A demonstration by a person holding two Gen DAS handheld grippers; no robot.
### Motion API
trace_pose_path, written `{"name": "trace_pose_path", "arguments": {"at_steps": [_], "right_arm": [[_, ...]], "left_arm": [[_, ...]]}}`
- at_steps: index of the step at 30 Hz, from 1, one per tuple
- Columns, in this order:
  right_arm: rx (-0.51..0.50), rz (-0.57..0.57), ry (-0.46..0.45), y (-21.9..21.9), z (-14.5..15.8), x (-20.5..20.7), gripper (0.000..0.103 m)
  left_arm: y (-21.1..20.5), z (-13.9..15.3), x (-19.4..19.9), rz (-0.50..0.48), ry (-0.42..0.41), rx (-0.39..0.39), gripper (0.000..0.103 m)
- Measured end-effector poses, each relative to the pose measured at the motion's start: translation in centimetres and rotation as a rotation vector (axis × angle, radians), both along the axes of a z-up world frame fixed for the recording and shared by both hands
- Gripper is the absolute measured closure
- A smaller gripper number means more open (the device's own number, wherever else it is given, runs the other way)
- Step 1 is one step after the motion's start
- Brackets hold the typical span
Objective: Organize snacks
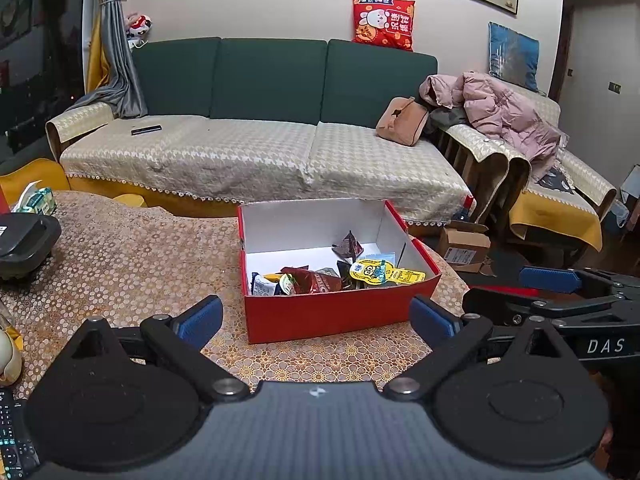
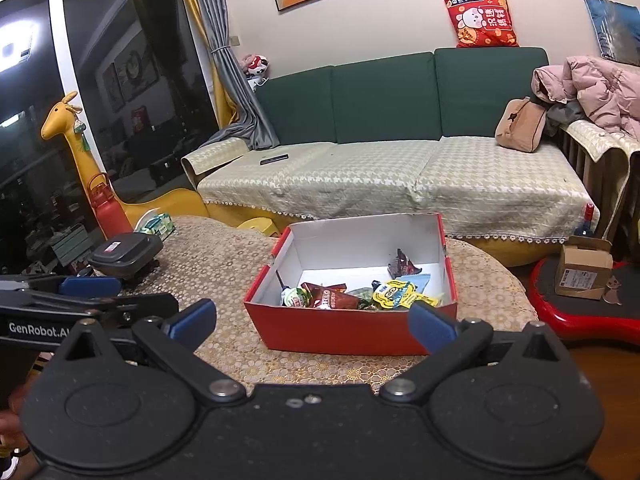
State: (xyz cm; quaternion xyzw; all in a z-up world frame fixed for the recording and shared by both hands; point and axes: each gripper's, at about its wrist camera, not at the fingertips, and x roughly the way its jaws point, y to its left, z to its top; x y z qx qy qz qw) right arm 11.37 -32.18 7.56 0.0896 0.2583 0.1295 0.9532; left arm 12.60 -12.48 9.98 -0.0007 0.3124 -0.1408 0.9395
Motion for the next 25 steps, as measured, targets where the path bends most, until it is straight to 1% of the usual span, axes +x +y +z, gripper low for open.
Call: {"name": "trace_pose_path", "arguments": {"at_steps": [25], "right_arm": [[0.009, -0.008, 0.033, -0.77, -0.61, -0.39, 0.000]], "left_arm": [[-0.72, -1.03, -0.08, -0.009, 0.048, -0.017, 0.003]]}}
